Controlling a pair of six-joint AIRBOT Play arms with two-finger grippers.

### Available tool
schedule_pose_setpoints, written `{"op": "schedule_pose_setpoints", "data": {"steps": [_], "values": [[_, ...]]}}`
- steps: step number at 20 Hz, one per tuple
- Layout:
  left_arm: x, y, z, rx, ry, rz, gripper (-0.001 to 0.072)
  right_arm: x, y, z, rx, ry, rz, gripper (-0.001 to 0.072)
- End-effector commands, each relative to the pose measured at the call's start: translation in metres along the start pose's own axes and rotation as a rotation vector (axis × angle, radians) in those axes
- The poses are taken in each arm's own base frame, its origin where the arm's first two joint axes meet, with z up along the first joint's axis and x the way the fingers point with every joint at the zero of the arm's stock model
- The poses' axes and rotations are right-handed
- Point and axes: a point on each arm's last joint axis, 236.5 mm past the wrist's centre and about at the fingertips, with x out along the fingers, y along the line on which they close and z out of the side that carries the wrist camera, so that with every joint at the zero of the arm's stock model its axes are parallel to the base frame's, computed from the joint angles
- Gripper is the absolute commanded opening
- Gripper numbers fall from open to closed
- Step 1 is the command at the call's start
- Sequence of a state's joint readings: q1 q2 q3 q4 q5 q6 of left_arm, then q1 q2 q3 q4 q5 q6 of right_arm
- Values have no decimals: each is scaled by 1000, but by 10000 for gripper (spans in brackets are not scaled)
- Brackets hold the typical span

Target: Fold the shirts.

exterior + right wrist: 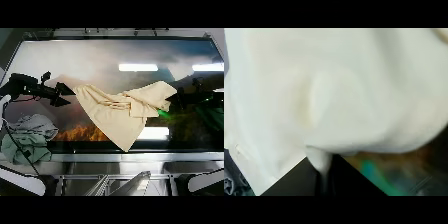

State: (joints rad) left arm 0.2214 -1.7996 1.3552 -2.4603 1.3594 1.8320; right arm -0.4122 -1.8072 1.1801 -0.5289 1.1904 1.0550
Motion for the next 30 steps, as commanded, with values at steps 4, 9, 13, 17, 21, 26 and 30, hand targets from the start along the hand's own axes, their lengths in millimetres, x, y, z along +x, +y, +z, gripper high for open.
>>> {"op": "schedule_pose_setpoints", "data": {"steps": [4,9,13,17,21,26,30], "values": [[40,27,30,-160,-87,48,692,0,12,2,-8,-7,46,18],[86,16,25,-137,-57,50,396,0,15,1,-14,-3,59,18],[93,-28,29,45,-43,29,23,-3,41,-1,-10,3,170,18],[35,-128,17,365,-9,-89,22,-67,158,-13,-189,-20,623,18],[-114,-275,-47,806,-166,-214,22,-268,320,-65,-572,-303,1252,18],[-302,-395,-165,1216,-770,-119,23,-372,418,-162,-965,-763,1038,18],[-313,-368,-199,1203,-809,-24,22,-354,409,-147,-1041,-1058,409,18]]}}
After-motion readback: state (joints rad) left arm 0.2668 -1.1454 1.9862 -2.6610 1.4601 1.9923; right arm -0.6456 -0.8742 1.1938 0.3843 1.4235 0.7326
